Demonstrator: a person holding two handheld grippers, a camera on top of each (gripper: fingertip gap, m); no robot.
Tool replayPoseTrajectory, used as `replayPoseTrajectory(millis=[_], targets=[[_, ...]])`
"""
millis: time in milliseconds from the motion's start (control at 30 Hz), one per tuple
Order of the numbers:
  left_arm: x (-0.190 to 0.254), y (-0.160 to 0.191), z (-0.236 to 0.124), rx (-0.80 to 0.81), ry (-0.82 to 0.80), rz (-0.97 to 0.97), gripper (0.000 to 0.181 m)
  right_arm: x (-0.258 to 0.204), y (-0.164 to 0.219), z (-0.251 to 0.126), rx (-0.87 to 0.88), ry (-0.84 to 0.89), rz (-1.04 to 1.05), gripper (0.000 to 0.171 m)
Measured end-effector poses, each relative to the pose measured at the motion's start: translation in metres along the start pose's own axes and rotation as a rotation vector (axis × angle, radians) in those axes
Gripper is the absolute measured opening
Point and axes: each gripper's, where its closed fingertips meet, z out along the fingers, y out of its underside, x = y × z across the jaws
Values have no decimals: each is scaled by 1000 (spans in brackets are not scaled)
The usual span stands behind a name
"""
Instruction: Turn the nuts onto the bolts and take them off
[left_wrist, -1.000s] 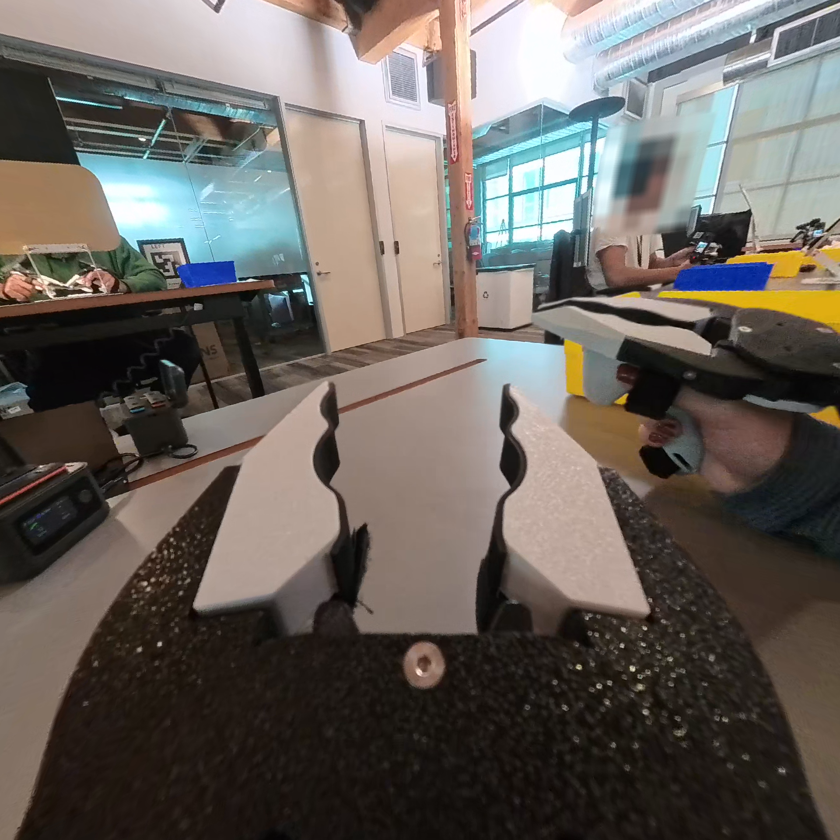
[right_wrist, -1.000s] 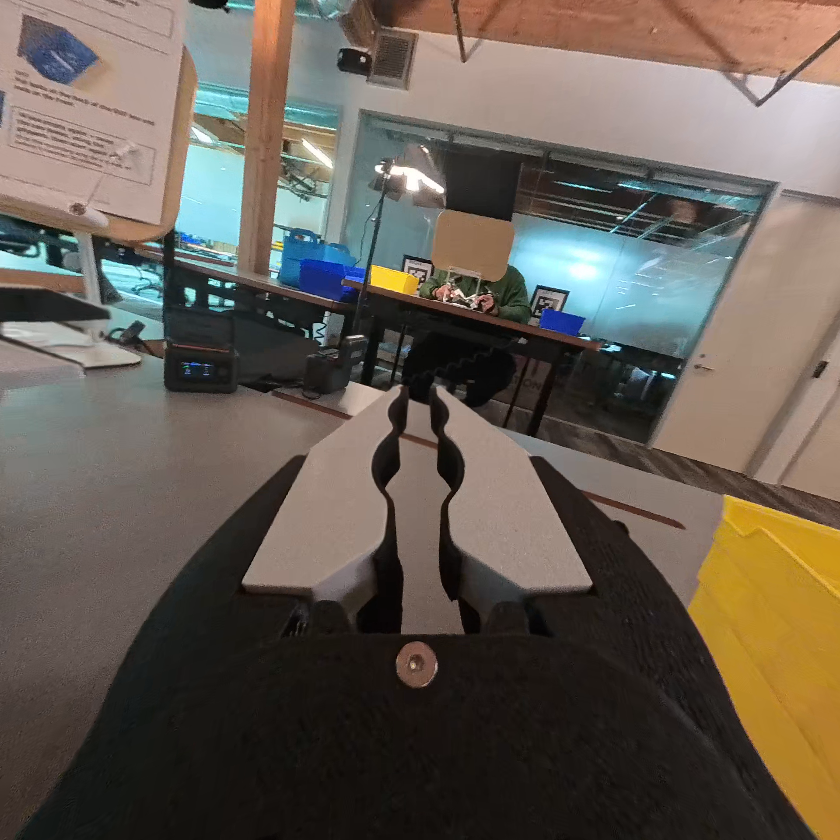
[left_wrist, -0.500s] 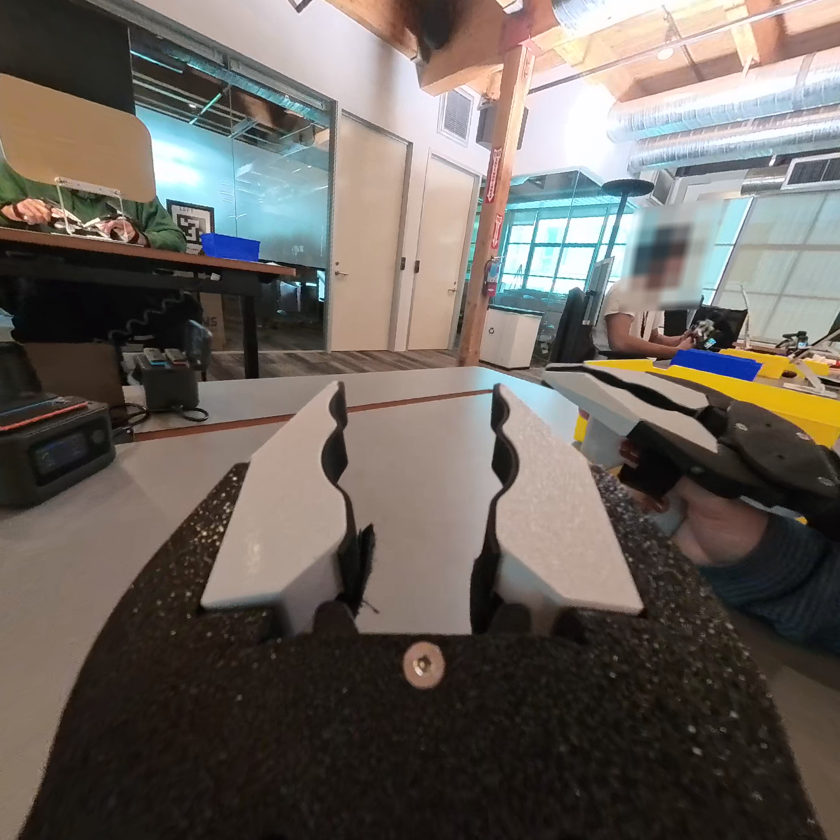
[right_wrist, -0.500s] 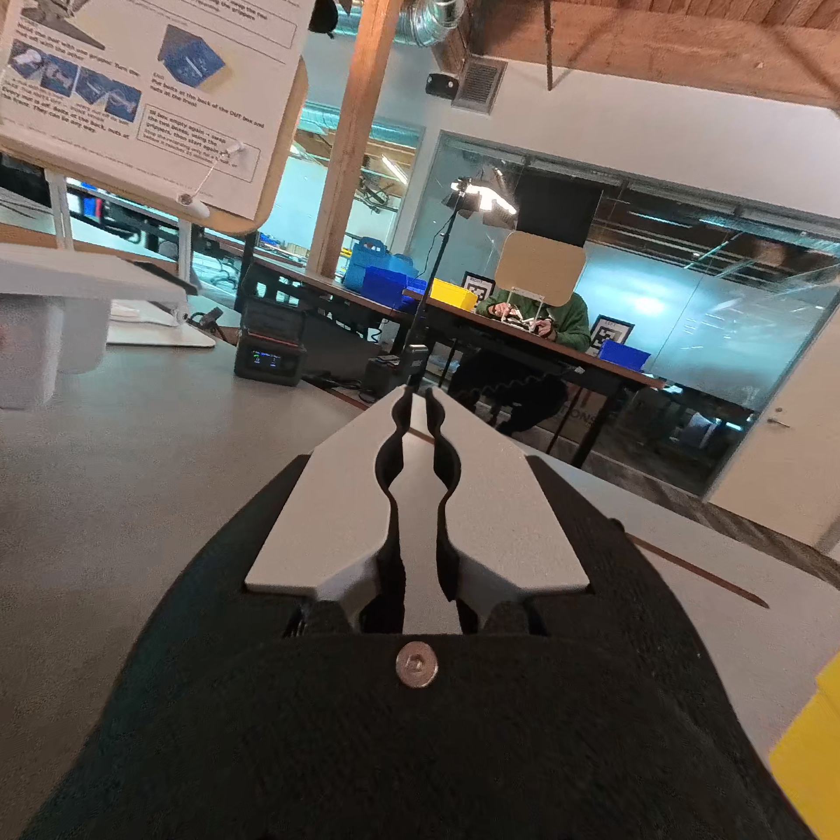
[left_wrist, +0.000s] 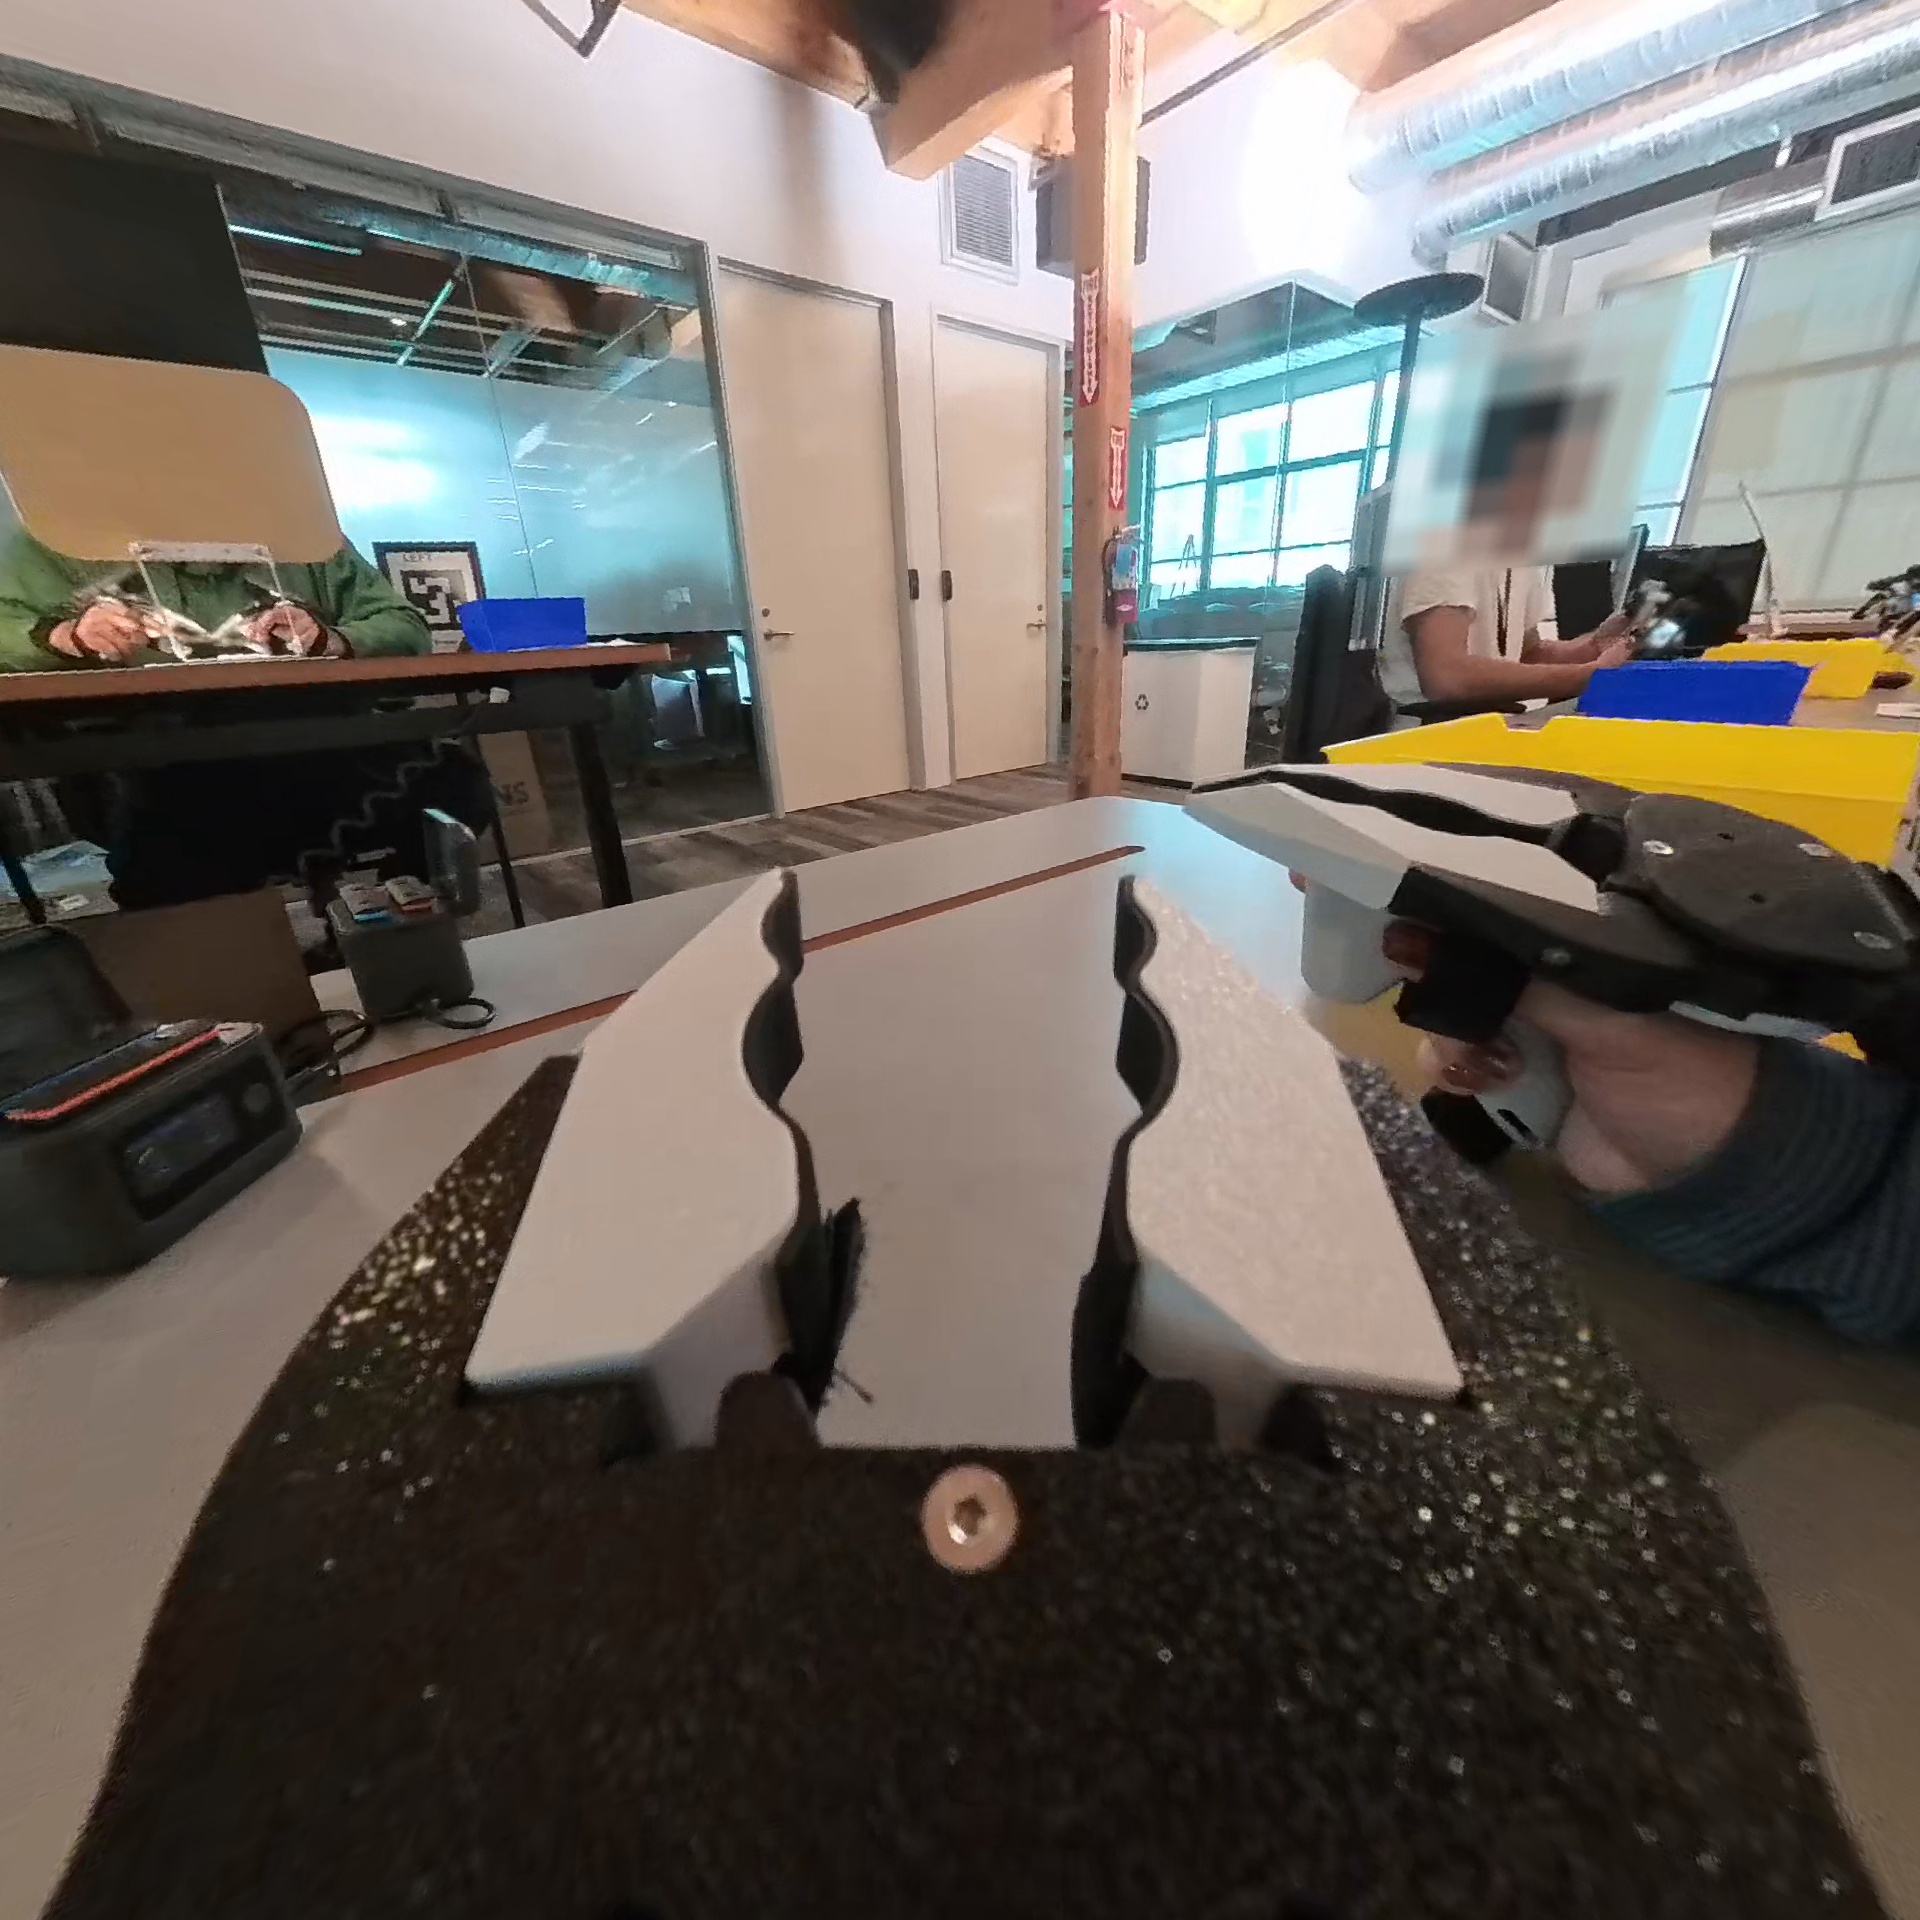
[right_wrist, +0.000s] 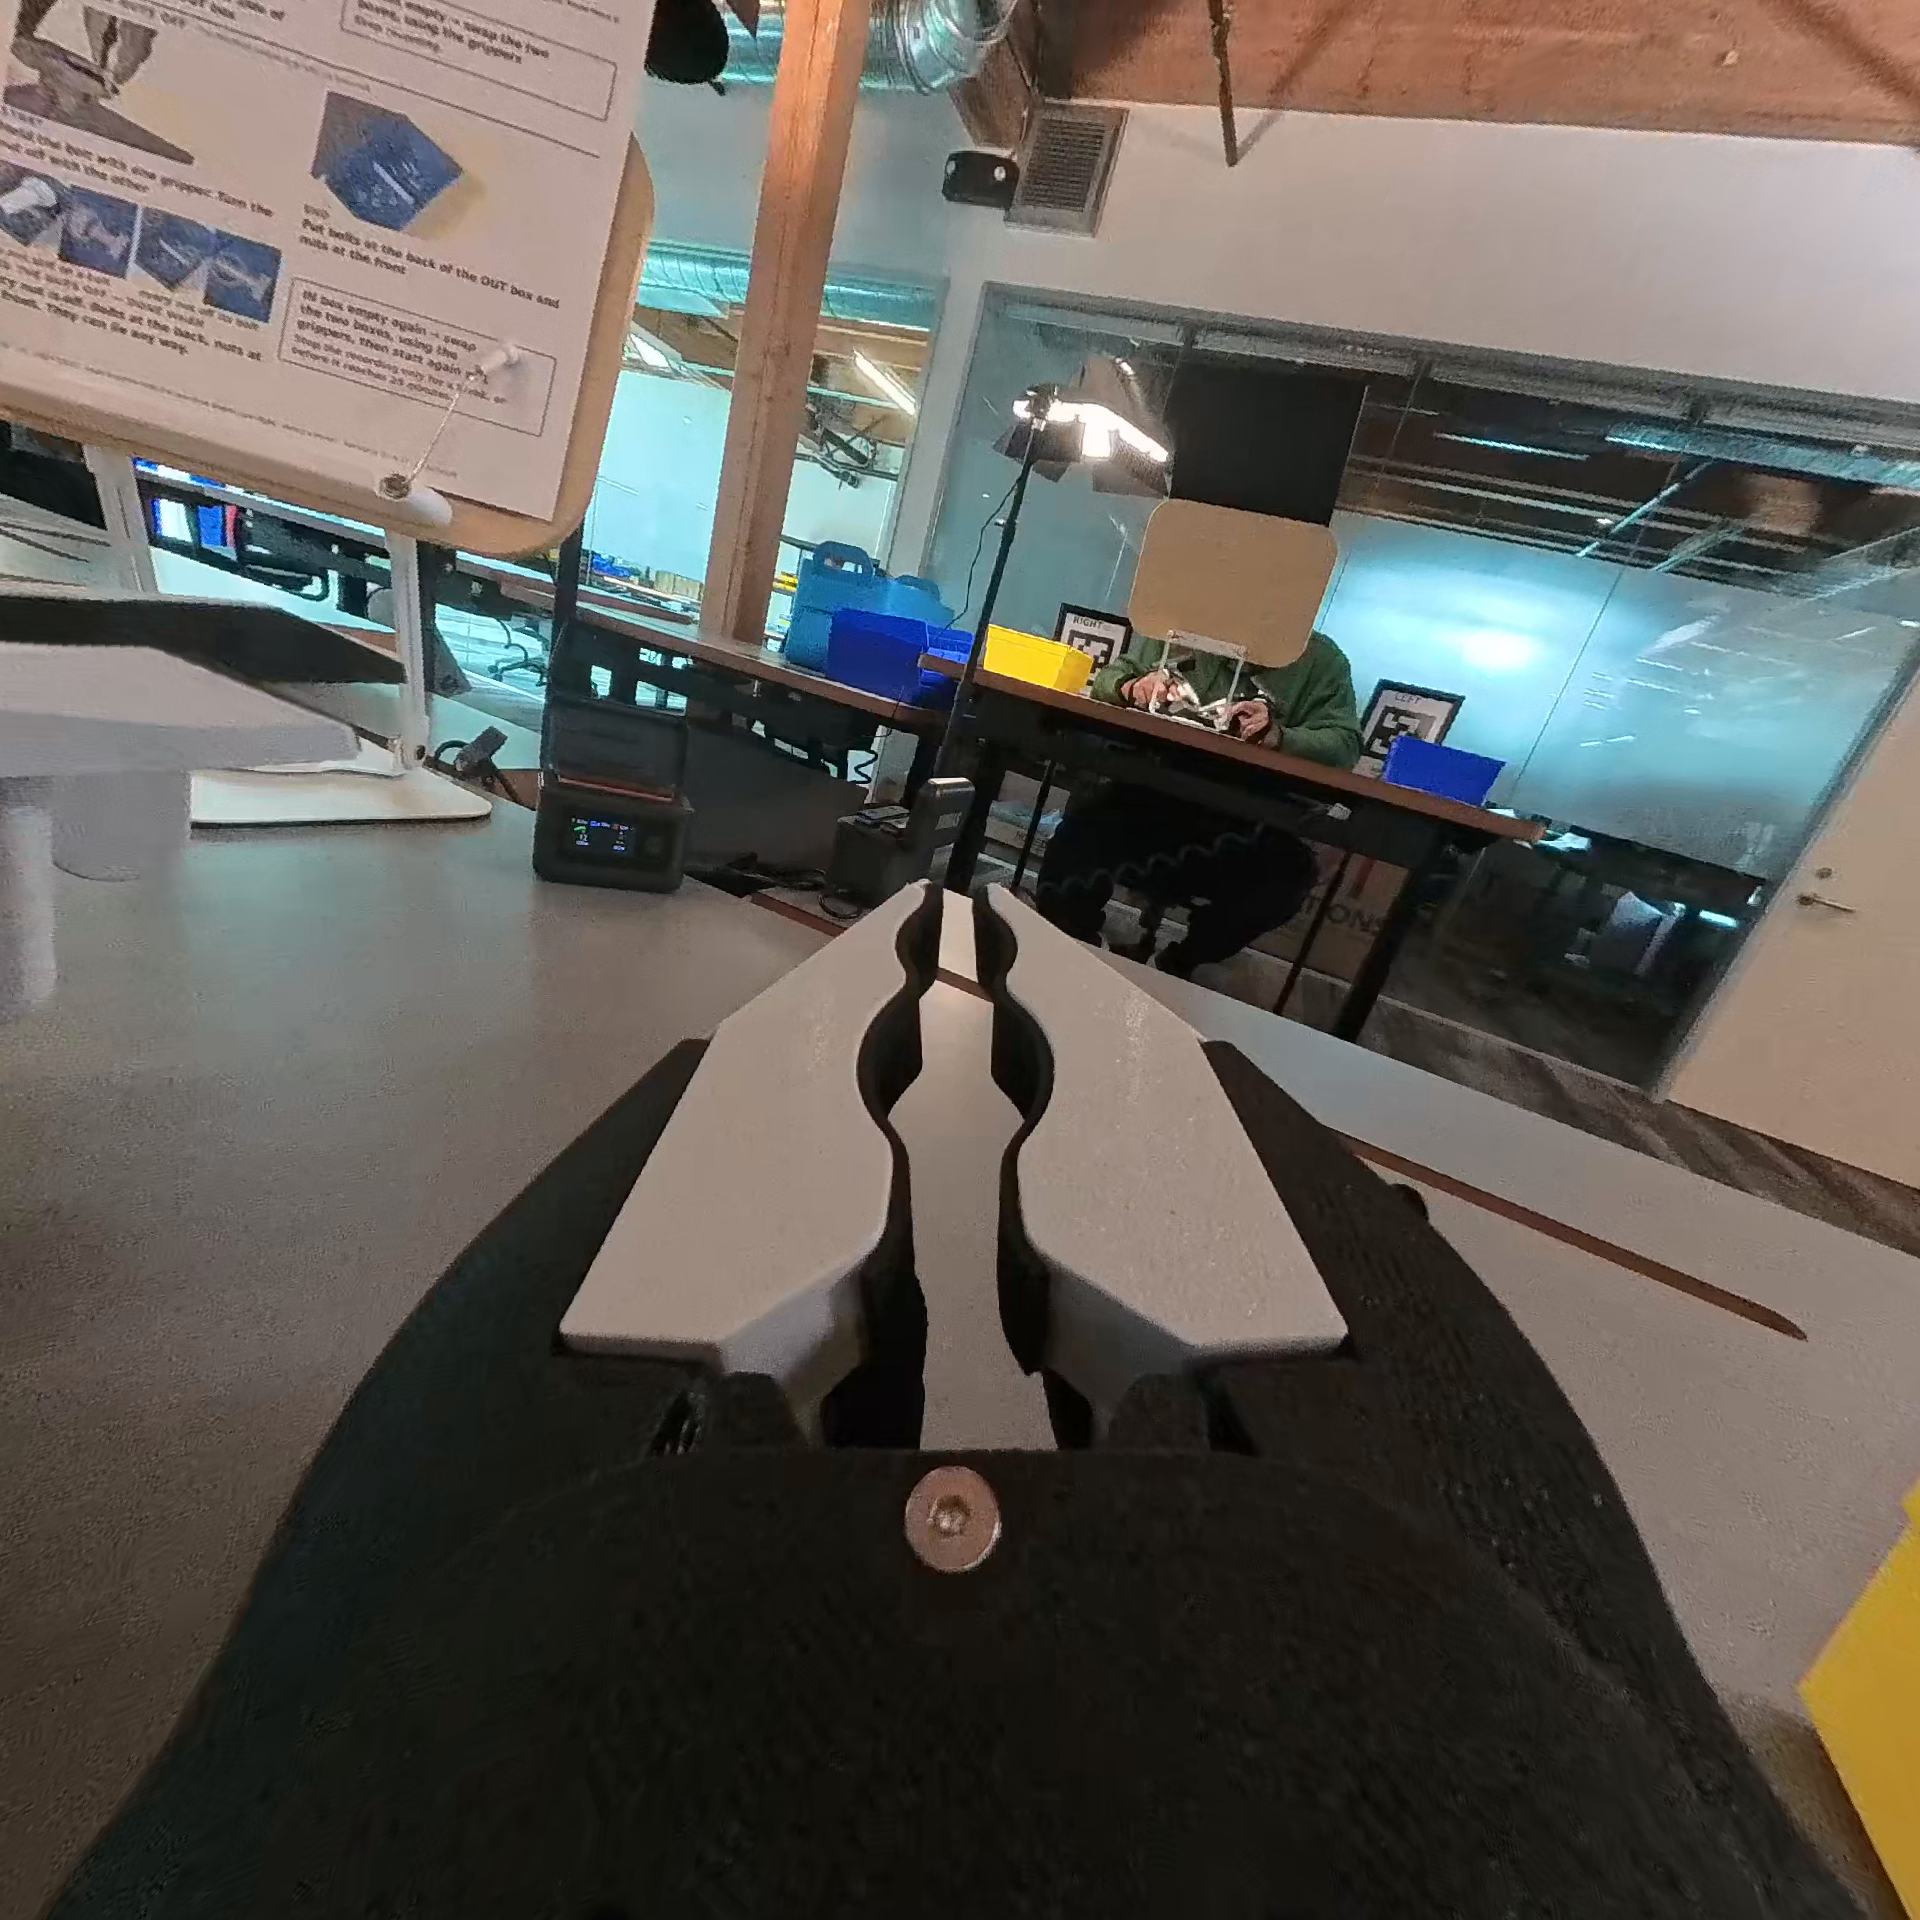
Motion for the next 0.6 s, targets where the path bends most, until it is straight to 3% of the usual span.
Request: replayPoseTrajectory(millis=[200, 300, 467, 533, 600], targets=[[0, 1, 0, -5, 10, 2, 58, -2, 0, 0, 3, -10, -14, 4], [-2, -8, -3, -31, -20, 126, 61, -4, -2, -3, 14, -20, -20, 4], [9, -85, -52, -150, 5, 122, 93, -5, -2, -4, 14, -27, -28, 4], [-14, -118, -84, -216, -36, 179, 92, -5, -2, -4, 15, -30, -26, 4], [-66, -140, -116, -333, -156, 228, 89, -6, -3, -3, 16, -33, -24, 4]])
